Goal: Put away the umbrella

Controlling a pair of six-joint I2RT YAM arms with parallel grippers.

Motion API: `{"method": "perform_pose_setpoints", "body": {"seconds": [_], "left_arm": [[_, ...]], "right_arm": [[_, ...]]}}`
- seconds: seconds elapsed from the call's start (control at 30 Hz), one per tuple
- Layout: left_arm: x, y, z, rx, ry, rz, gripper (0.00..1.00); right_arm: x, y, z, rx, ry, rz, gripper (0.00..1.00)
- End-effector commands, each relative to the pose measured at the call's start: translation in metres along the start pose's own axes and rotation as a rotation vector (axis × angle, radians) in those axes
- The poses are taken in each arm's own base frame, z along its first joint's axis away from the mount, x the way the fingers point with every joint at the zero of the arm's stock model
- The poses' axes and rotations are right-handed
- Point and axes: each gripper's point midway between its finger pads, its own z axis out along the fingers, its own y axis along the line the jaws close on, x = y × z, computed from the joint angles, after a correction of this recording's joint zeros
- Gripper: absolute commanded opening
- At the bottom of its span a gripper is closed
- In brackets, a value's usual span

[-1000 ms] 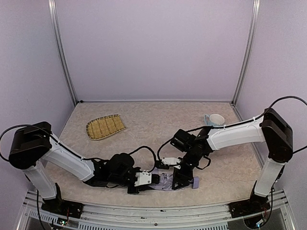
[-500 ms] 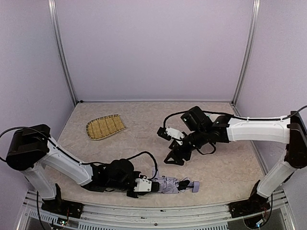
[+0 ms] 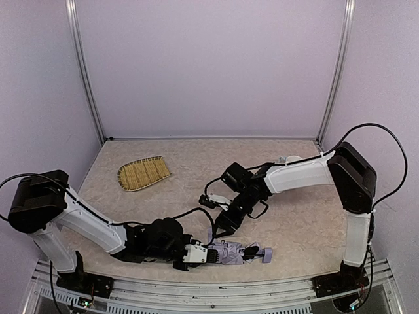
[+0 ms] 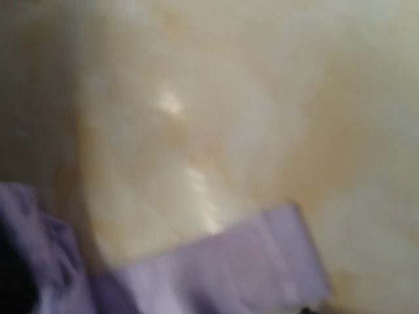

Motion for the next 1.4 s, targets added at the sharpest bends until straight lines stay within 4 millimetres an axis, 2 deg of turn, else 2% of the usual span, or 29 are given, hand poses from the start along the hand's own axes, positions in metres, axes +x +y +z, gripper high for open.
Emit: {"method": "perform_pose_setpoints", "body": {"seconds": [0.0, 0.07, 0.17, 0.27, 0.3, 0.4, 0.6, 0.7, 0.8, 0.9, 0.93, 1.0, 1.07, 1.1, 1.13, 1.17, 1.2, 1.37], "left_arm": [[0.033, -0.034, -0.001, 0.113, 0.123, 0.031, 0.00], [0.034, -0.034, -0.001, 0.111, 0.125, 0.029, 0.00], [0.035, -0.034, -0.002, 0.110, 0.126, 0.025, 0.00], [0.036, -0.035, -0.002, 0.110, 0.127, 0.028, 0.00], [0.035, -0.034, -0.002, 0.108, 0.127, 0.030, 0.00], [0.035, -0.035, -0.004, 0.112, 0.129, 0.038, 0.00], [0.032, -0.044, -0.004, 0.159, 0.130, 0.049, 0.00], [0.033, -0.045, -0.005, 0.165, 0.131, 0.048, 0.00], [0.033, -0.044, -0.005, 0.164, 0.130, 0.045, 0.00], [0.033, -0.045, -0.005, 0.166, 0.130, 0.053, 0.00], [0.033, -0.045, -0.005, 0.165, 0.131, 0.054, 0.00], [0.033, -0.044, -0.004, 0.163, 0.134, 0.054, 0.00], [0.033, -0.044, -0.004, 0.161, 0.139, 0.057, 0.00], [0.033, -0.044, -0.003, 0.157, 0.143, 0.062, 0.00], [0.033, -0.045, -0.003, 0.153, 0.152, 0.069, 0.00], [0.034, -0.045, -0.002, 0.141, 0.164, 0.079, 0.00], [0.034, -0.046, -0.002, 0.131, 0.173, 0.090, 0.00], [0.033, -0.049, -0.003, 0.110, 0.179, 0.112, 0.00]], "right_arm": [[0.024, 0.026, 0.021, -0.216, 0.096, 0.095, 0.52], [0.030, 0.032, 0.024, -0.262, 0.119, 0.115, 0.45], [0.034, 0.040, 0.023, -0.311, 0.128, 0.126, 0.28], [0.027, 0.048, 0.016, -0.359, 0.102, 0.117, 0.02], [0.021, 0.049, 0.012, -0.368, 0.079, 0.113, 0.00], [-0.003, 0.042, -0.004, -0.370, -0.025, 0.108, 0.00], [-0.049, 0.003, -0.047, -0.229, -0.251, 0.106, 0.00], [-0.057, -0.008, -0.062, -0.181, -0.311, 0.097, 0.00], [-0.059, -0.007, -0.074, -0.179, -0.349, 0.081, 0.00], [-0.053, -0.010, -0.072, -0.158, -0.329, 0.079, 0.00], [-0.049, -0.017, -0.068, -0.108, -0.308, 0.091, 0.05], [-0.041, -0.023, -0.057, -0.001, -0.259, 0.071, 0.28], [-0.033, -0.020, -0.040, 0.051, -0.187, 0.043, 0.42], [-0.026, -0.015, -0.030, 0.063, -0.130, 0.049, 0.45], [-0.024, -0.018, -0.023, 0.094, -0.097, 0.063, 0.48], [-0.015, -0.015, -0.015, 0.123, -0.031, 0.072, 0.55], [-0.010, -0.014, -0.011, 0.165, 0.009, 0.078, 0.60], [0.009, 0.006, 0.004, 0.244, 0.095, 0.142, 0.71]]}}
